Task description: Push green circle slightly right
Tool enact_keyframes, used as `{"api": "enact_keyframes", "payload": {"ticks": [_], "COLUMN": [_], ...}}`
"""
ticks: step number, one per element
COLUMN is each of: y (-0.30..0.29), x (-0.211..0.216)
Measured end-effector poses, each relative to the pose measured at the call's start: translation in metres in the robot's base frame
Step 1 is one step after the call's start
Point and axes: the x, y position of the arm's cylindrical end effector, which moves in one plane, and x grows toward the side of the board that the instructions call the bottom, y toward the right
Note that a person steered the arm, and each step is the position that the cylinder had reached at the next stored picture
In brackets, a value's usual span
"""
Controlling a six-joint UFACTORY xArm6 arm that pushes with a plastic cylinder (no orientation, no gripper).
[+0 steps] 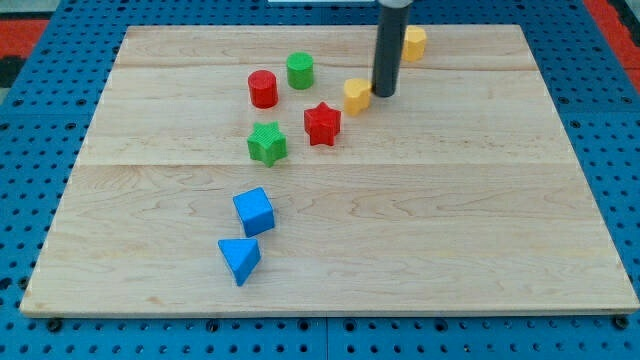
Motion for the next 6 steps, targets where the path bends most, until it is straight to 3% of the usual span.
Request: {"api": "enact_keyframes", "payload": {"ticks": [2, 4, 6], "y": [-0.159, -0.112, -0.048], "x": [0.0, -0.043, -0.045]}}
